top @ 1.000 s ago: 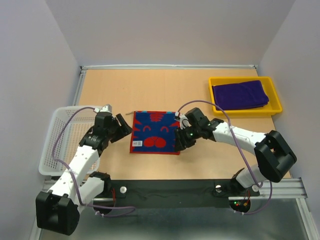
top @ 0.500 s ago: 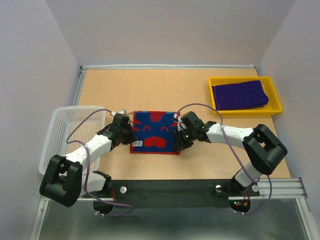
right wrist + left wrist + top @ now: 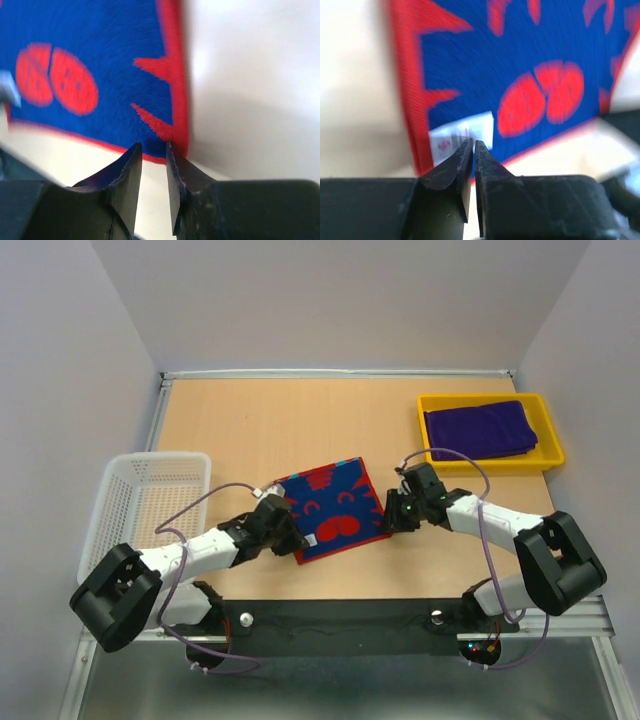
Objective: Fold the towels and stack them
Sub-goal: Fold the towel
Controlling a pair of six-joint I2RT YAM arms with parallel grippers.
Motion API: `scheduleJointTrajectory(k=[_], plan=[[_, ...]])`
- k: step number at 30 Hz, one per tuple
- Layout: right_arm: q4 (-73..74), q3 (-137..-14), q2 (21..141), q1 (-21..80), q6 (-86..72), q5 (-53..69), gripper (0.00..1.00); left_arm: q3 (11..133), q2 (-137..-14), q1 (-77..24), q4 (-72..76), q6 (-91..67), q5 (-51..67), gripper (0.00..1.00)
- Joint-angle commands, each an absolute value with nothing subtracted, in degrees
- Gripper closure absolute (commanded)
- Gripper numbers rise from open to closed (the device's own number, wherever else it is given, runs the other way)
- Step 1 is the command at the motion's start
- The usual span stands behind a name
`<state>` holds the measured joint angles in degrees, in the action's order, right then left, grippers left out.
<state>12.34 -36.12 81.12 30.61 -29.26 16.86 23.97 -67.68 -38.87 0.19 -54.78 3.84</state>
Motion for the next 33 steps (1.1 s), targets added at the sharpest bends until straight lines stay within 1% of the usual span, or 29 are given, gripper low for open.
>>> scheduleJointTrajectory(k=[1, 2, 4, 5, 6, 8, 9, 11, 13, 15, 16, 18, 19, 21, 23, 24, 26, 33], plan=[[15.5, -36.6, 77.2, 26.4, -26.0, 14.1, 0.66, 24.1, -65.8, -45.6, 1.5, -63.7, 2.0, 0.77], [15.6, -37.5, 76.6, 26.2, -25.8, 14.4, 0.65, 24.3, -64.8, -45.7, 0.1, -64.0, 1.2, 0.72], [15.3, -39.3, 75.0, 26.3, -25.5, 16.3, 0.6, 24.7, -60.7, -45.7, -2.4, -63.9, -2.8, 0.67], [15.1, -40.2, 74.7, 26.4, -25.6, 16.6, 0.59, 25.1, -59.4, -45.5, -2.7, -62.9, -4.2, 0.6], [14.2, -41.6, 74.6, 26.3, -25.6, 16.8, 0.57, 25.8, -58.4, -45.3, -3.2, -62.1, -7.3, 0.56], [12.2, -46.1, 75.5, 26.3, -26.0, 17.2, 0.54, 28.8, -57.1, -43.2, -4.1, -58.7, -9.6, 0.5], [11.3, -47.8, 76.1, 26.3, -26.0, 17.9, 0.49, 30.7, -57.1, -42.1, -3.5, -57.2, -9.5, 0.5], [8.6, -52.9, 78.9, 26.3, -26.9, 18.5, 0.45, 32.2, -58.1, -39.6, 0.8, -54.2, -8.3, 0.49], [3.2, -57.0, 81.7, 26.4, -28.6, 19.7, 0.43, 33.2, -60.9, -34.8, 5.2, -50.8, -5.0, 0.5], [-3.7, -59.1, 86.6, 26.3, -31.5, 20.3, 0.43, 34.0, -65.4, -30.0, 10.9, -48.9, -1.5, 0.51], [-6.0, -59.9, 88.3, 26.3, -31.6, 20.8, 0.43, 34.4, -65.4, -28.8, 12.9, -48.3, -0.3, 0.52], [-12.0, -62.2, 94.2, 26.3, -34.3, 22.9, 0.43, 36.4, -70.3, -27.1, 17.3, -47.2, 2.1, 0.56], [-14.5, -62.7, 96.2, 26.3, -35.7, 23.9, 0.43, 37.3, -73.7, -26.2, 19.1, -46.3, 2.7, 0.61], [-21.7, -63.0, 99.3, 26.3, -37.7, 24.7, 0.43, 38.8, -76.7, -25.7, 20.6, -45.4, 4.1, 0.66], [-24.9, -64.5, 105.6, 26.3, -38.6, 24.6, 0.43, 40.9, -80.7, -25.1, 22.4, -44.6, 4.5, 0.69], [-25.7, -64.9, 105.6, 26.4, -38.5, 24.6, 0.43, 40.9, -81.8, -24.9, 23.0, -44.3, 4.5, 0.7], [-27.8, -65.3, 109.4, 26.3, -38.3, 23.5, 0.43, 41.0, -84.5, -24.1, 25.6, -43.9, 4.4, 0.74], [-36.7, -62.5, 117.6, 24.8, -40.5, 20.9, 0.43, 37.4, -92.5, -21.8, 34.4, -45.2, 6.6, 0.76]])
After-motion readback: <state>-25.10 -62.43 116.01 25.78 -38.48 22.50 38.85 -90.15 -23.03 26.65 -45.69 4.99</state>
